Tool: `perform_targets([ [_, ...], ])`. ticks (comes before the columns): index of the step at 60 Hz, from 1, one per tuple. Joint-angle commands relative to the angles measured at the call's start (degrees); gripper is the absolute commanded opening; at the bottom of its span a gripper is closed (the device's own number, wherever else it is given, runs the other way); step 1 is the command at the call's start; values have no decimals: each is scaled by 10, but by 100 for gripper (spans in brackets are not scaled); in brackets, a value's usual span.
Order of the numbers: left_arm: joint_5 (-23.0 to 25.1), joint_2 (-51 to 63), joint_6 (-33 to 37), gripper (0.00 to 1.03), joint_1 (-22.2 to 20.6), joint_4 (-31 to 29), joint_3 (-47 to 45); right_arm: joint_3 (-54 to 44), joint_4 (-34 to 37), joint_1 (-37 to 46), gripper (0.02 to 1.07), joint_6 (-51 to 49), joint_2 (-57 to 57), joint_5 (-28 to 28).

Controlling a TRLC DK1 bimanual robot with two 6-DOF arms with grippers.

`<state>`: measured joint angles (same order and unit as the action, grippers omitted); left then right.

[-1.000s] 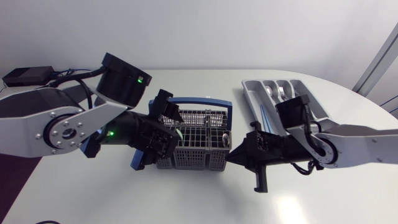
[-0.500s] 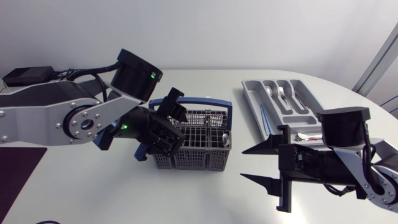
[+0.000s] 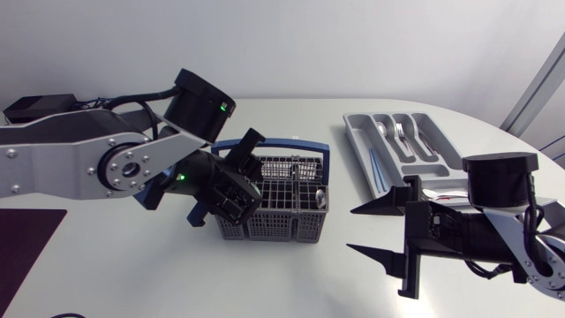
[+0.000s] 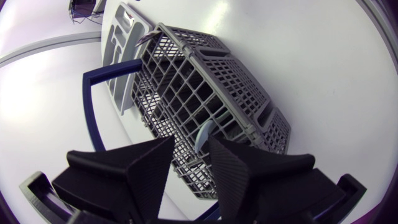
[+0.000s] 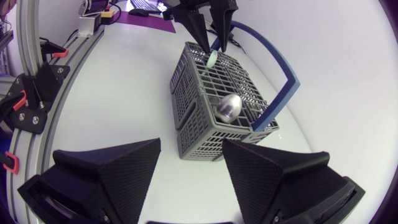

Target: Unload the cutlery basket into the drawer organizer.

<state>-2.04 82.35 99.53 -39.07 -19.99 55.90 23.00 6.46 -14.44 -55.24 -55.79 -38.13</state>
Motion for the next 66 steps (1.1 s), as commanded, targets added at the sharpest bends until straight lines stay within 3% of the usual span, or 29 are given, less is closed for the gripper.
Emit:
perform_targets([
  [1, -5, 18, 29, 42, 1, -8, 17, -19, 7, 5, 75, 10, 10, -5],
  [26, -11, 43, 25, 20, 3, -44, 56, -32, 8, 16, 75, 5, 33, -7],
  [49, -18, 52, 24, 14, 1, -66, 64, -33, 6, 19, 75, 4, 35, -8],
  [54, -18, 55, 18, 4, 0, -68, 69, -33, 6, 19, 75, 5, 38, -8],
  [66, -17, 55, 16, 3, 0, -84, 78, -33, 6, 19, 75, 15, 51, -12],
])
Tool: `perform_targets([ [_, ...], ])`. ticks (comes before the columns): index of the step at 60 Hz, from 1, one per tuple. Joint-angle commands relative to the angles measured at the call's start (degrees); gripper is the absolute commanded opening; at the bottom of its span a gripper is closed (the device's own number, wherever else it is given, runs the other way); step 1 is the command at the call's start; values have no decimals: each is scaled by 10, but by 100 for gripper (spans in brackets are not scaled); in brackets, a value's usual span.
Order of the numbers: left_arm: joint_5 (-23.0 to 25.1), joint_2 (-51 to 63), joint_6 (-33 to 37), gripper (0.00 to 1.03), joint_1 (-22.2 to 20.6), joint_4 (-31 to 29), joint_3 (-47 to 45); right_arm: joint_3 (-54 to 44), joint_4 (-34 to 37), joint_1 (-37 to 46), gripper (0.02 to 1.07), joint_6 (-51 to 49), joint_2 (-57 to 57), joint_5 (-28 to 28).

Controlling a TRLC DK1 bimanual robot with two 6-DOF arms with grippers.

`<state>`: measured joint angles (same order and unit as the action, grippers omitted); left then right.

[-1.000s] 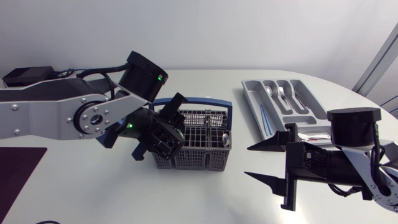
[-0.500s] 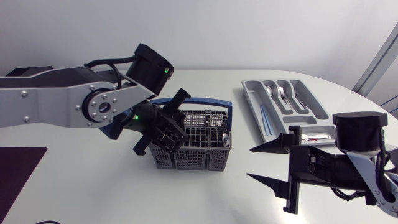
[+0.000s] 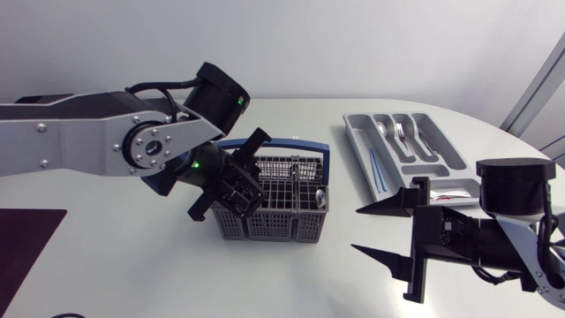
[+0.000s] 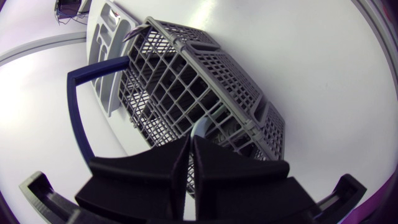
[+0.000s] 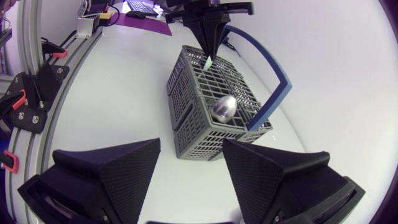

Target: Unload the cutlery basket into the drawer organizer.

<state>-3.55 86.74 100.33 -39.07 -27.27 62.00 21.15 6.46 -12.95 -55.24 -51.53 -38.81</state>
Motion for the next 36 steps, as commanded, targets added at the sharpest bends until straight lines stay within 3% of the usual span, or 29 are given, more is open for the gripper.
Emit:
perform_targets([
  [1, -2, 12, 8, 3, 0, -11, 18, -15, 6, 4, 75, 18, 9, -7],
  [36, 26, -49, -40, 3, -2, -38, 48, -3, -71, -48, 79, 180, -14, -6],
])
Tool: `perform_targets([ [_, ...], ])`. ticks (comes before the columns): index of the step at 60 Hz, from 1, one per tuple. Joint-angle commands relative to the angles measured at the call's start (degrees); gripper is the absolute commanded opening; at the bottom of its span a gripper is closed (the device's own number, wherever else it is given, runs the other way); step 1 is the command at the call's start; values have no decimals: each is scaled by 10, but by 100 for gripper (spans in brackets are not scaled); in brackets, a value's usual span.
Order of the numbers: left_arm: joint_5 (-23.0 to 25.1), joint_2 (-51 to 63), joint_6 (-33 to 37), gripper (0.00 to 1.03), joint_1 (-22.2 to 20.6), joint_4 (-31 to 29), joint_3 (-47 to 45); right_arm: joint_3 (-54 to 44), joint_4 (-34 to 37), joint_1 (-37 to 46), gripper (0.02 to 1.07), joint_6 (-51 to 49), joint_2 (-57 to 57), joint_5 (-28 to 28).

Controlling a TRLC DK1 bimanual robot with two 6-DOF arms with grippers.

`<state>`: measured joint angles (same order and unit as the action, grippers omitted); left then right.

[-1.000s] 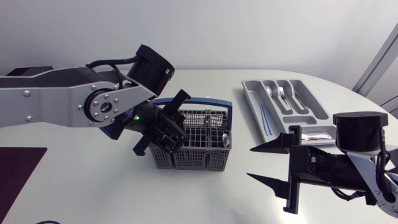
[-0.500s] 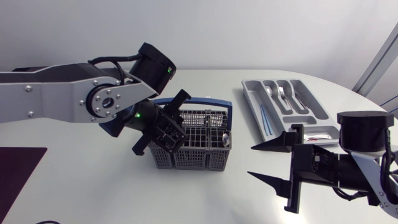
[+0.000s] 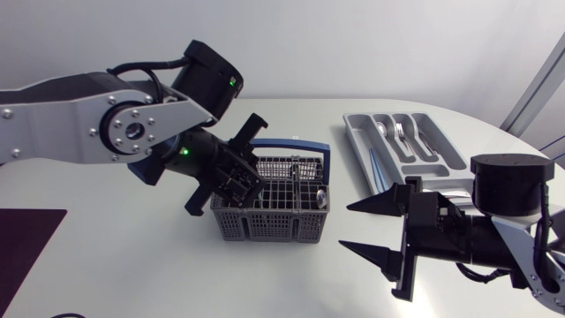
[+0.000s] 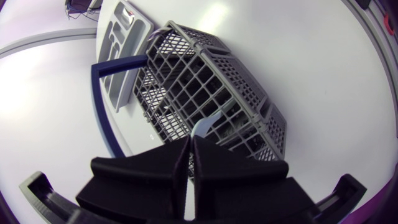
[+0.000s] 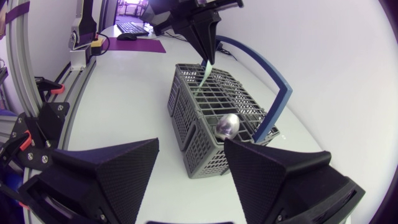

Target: Unload the cutlery basket into the drawer organizer.

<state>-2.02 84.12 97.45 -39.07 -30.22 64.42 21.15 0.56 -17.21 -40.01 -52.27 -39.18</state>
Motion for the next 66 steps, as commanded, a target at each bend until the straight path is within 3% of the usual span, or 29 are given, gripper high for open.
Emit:
perform_targets([
  [1, 11, -26, -12, 3, -2, -8, 24, -2, -13, -6, 79, 30, -6, -2],
  [28, 11, -95, -30, 3, -4, -23, 26, -1, -40, -37, 79, 78, 19, 27],
  [42, 17, -122, -101, 3, -15, -76, 82, -1, -42, -34, 79, 96, 74, 54],
  [57, 26, -102, -281, 3, -43, -125, 175, -16, -88, -31, 79, 114, 114, 103],
  [66, 25, -27, -474, 3, -62, -172, 258, -34, -134, -41, 79, 113, 151, 179],
])
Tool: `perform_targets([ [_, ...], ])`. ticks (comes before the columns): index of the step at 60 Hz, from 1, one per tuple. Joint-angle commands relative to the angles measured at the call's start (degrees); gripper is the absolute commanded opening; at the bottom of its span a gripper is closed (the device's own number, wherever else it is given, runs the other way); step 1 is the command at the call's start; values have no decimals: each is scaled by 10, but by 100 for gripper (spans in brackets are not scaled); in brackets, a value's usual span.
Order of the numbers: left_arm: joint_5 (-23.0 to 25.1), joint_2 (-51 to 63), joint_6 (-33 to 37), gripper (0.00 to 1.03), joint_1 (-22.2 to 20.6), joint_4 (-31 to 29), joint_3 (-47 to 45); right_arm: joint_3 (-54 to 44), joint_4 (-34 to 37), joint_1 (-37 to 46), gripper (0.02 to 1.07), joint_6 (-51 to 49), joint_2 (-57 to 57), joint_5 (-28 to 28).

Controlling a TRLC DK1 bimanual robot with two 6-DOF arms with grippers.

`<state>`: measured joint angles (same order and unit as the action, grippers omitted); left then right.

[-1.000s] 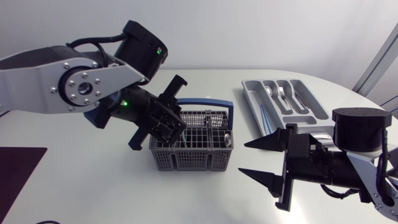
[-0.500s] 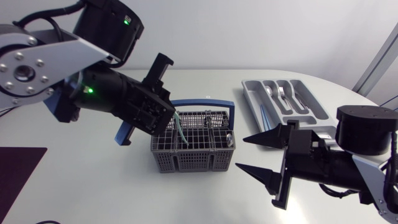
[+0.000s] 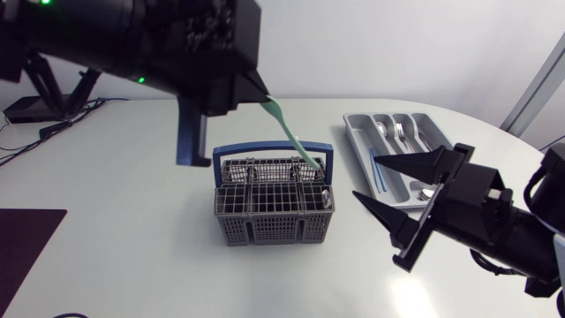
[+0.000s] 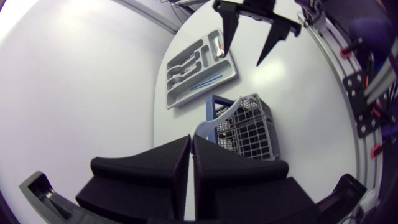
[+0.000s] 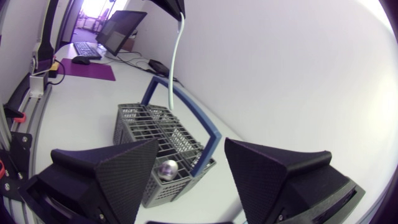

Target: Unload the cutlery basket into the drawer organizer.

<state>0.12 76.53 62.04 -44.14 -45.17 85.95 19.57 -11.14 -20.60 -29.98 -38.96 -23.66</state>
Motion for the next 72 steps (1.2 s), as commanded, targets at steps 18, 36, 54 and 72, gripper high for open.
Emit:
perform_targets([
  [18, 9, 157, -398, 3, -39, -41, 110, -21, -53, -77, 79, -28, 33, 150],
  [36, 37, 199, -540, 3, -53, -41, 148, -32, -97, -133, 72, -89, -9, 224],
  [54, 37, 211, -562, 3, -67, -62, 164, -32, -129, -136, 64, -116, -49, 230],
  [72, 37, 223, -569, 3, -67, -68, 166, -24, -154, -136, 55, -130, -77, 235],
])
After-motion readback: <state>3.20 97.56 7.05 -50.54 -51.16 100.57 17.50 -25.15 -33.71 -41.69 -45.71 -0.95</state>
